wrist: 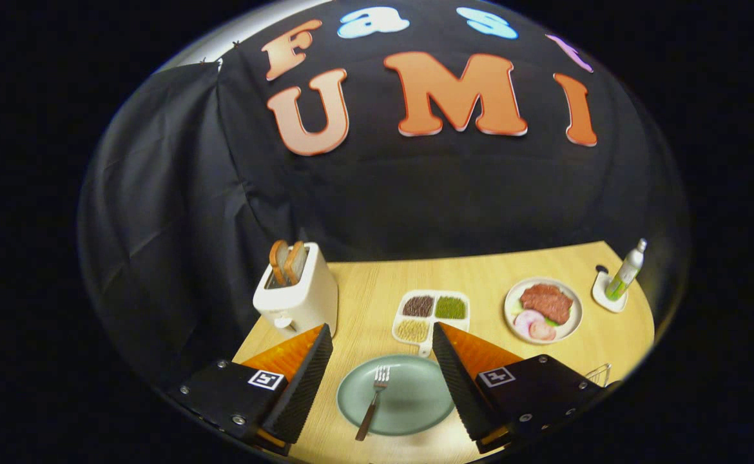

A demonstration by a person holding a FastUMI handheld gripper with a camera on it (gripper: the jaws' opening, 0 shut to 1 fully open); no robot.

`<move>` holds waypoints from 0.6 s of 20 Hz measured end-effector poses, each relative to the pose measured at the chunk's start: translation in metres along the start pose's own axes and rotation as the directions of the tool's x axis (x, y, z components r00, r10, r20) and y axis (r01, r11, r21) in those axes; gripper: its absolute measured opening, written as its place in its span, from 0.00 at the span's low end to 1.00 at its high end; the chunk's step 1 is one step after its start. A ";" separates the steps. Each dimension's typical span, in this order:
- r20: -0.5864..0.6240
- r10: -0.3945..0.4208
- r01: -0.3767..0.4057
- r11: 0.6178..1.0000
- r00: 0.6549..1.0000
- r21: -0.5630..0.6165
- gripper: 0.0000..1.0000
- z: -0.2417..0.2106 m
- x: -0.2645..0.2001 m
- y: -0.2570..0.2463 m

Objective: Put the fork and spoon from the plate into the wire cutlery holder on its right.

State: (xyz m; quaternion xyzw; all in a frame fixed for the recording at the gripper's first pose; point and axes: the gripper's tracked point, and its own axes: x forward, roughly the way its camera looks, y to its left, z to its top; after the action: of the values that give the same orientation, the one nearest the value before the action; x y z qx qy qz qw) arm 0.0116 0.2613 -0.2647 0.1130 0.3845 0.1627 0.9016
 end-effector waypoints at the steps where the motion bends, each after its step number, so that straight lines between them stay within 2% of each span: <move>1: -0.057 -0.002 0.002 1.000 0.998 -0.002 0.94 -0.014 0.007 0.001; 3: -0.175 -0.006 0.005 1.000 0.985 -0.006 0.93 -0.043 0.021 0.002; 6: -0.333 -0.032 0.025 0.999 0.943 -0.024 0.91 -0.088 0.039 0.008; 10: -0.503 -0.041 0.018 0.999 0.863 -0.052 0.85 -0.133 0.053 0.017; 12: -0.585 -0.040 0.028 0.999 0.810 -0.030 0.81 -0.154 0.058 0.018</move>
State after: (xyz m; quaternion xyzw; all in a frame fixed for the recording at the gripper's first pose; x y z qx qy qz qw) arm -0.0669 0.3119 -0.4011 0.0417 0.6437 0.1770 0.7433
